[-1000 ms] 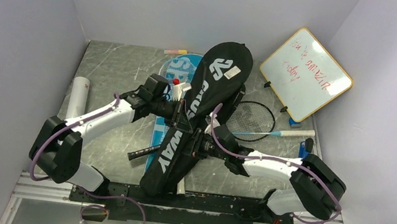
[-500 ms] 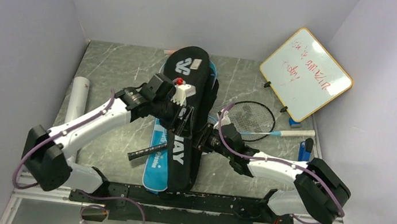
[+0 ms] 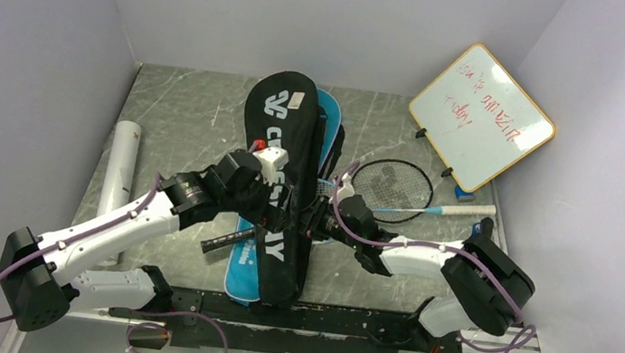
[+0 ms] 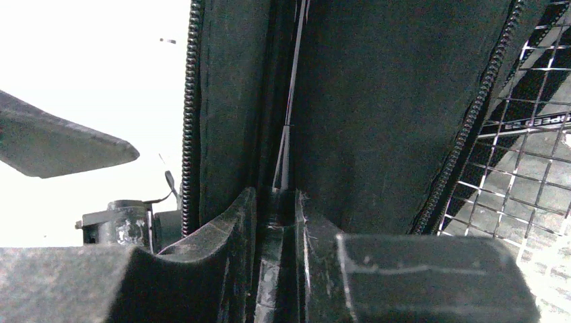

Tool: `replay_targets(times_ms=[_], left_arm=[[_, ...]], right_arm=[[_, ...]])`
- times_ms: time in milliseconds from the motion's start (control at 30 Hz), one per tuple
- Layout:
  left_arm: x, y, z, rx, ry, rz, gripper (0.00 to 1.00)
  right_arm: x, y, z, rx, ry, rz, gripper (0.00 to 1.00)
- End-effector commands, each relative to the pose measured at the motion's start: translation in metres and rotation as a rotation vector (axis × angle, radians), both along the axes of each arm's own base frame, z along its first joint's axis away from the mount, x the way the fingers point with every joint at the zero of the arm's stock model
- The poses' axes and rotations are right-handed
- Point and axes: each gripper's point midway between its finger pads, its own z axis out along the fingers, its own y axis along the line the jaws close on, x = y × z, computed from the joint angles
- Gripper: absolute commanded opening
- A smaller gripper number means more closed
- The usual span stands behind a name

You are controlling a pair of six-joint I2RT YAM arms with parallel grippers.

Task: Pack up the badminton gear
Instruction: Place the racket in the racket bag.

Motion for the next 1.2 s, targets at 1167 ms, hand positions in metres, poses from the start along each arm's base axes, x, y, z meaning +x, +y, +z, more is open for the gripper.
replay_targets(times_ms=[1167], left_arm=[[0.164, -0.042, -0.007, 0.160, -0.134, 0.508, 0.77]], right_arm=[[0.012, 0.021, 0.036, 0.074, -0.189, 0.079, 0.04]])
